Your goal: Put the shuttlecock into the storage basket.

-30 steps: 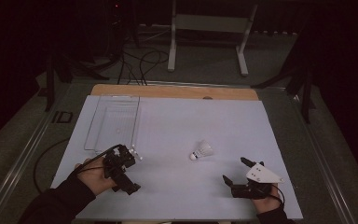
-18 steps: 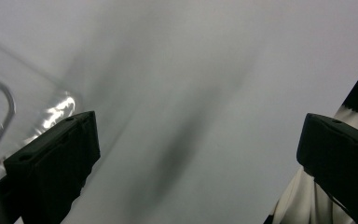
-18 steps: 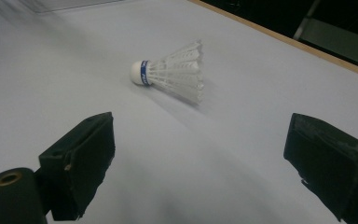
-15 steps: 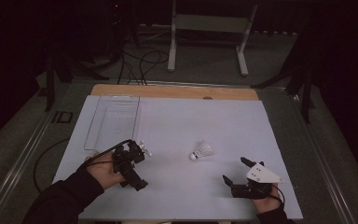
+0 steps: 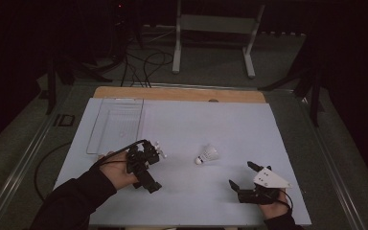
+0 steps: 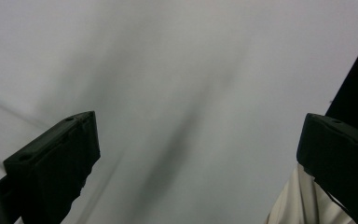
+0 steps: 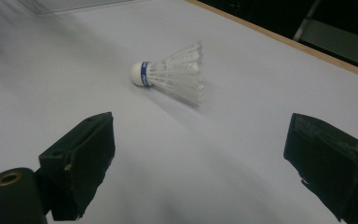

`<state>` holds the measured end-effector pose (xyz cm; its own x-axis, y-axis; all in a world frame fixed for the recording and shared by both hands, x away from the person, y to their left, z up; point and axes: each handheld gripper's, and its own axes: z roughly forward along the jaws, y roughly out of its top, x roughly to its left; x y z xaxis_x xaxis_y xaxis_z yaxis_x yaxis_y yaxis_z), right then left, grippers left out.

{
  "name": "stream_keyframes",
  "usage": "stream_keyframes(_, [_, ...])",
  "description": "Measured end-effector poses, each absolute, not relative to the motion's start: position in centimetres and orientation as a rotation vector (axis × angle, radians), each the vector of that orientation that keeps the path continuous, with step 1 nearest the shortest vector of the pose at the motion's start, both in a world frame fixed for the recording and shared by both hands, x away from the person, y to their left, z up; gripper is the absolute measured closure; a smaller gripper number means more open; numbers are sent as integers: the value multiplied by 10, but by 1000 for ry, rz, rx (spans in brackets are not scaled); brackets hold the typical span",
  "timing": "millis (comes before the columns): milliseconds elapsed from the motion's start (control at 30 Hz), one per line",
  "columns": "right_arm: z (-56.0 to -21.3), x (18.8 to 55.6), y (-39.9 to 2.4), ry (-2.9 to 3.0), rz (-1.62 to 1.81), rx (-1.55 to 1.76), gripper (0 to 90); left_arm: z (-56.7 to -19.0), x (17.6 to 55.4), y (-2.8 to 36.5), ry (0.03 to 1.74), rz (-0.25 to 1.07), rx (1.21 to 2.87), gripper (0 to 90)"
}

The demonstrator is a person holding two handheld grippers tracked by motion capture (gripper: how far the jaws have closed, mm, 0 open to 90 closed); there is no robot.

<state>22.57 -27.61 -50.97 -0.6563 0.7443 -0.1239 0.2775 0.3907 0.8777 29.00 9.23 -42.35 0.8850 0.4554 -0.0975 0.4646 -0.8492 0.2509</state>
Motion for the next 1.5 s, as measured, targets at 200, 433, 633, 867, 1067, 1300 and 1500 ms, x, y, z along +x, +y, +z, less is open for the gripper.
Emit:
stream_keyframes(200, [-510,226,-276,2144,1215,870,87,-420,294,83,682,-52,2768,0])
stream_keyframes(433, [-510,226,-276,2145,1214,872,87,-416,299,69,646,-54,2776,0])
stream_keyframes(633, [-510,226,-276,2147,1215,873,88,-412,306,59,632,-77,2758,0])
stream_keyframes(867, [-510,226,-276,2150,1220,872,87,-413,311,44,626,-92,2755,0])
stream_keyframes(1067, [-510,226,-276,2149,1221,872,87,-410,315,34,612,-91,2740,0])
stream_keyframes(1300, [-510,226,-276,2150,1227,868,88,-409,320,23,611,-84,2730,0])
stream_keyframes(1500, [-510,226,-276,2150,1226,870,88,-407,326,15,624,-88,2686,0])
